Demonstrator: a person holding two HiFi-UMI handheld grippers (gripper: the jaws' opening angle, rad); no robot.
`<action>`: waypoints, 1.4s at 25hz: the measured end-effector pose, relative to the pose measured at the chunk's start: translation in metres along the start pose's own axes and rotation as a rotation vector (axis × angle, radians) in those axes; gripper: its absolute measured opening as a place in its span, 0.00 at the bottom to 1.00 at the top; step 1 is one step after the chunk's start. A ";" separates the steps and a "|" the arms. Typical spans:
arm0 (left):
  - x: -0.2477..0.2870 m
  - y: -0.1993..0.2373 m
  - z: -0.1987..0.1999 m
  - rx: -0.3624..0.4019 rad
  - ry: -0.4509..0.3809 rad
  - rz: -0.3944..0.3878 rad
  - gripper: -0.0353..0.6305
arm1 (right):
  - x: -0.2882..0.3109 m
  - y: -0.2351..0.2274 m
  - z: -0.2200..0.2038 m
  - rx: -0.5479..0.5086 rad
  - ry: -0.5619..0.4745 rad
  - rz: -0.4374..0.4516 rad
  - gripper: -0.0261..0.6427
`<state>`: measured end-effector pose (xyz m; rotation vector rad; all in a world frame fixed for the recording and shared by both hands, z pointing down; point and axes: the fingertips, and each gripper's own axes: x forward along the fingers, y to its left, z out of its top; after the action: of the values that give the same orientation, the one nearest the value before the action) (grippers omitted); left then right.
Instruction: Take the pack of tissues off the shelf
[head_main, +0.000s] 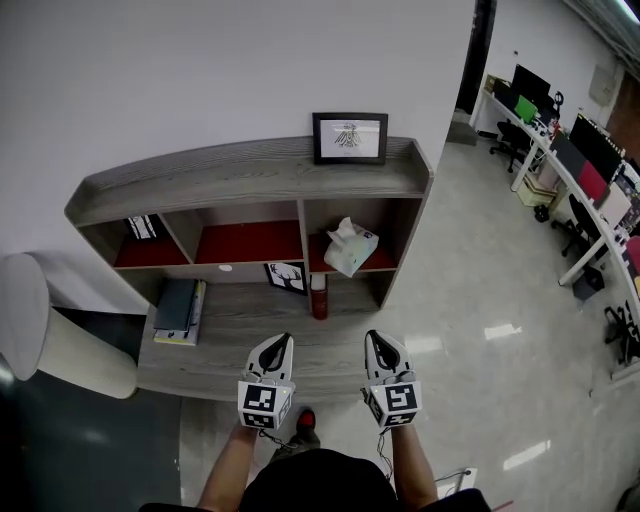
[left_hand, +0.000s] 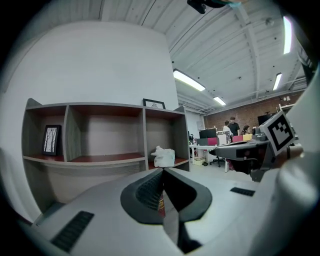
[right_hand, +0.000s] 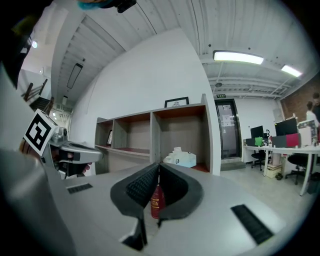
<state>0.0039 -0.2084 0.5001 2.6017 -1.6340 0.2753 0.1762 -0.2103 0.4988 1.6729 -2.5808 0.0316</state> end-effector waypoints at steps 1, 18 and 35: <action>0.005 0.006 0.000 -0.002 0.000 -0.005 0.06 | 0.008 0.000 0.000 -0.003 0.005 -0.005 0.08; 0.067 0.085 -0.009 -0.023 0.006 -0.077 0.06 | 0.120 -0.021 0.001 -0.002 0.032 -0.086 0.08; 0.064 0.127 -0.028 -0.052 0.027 -0.046 0.06 | 0.186 -0.050 -0.038 0.051 0.162 -0.100 0.35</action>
<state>-0.0866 -0.3172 0.5336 2.5821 -1.5491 0.2615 0.1477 -0.3981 0.5484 1.7360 -2.3955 0.2199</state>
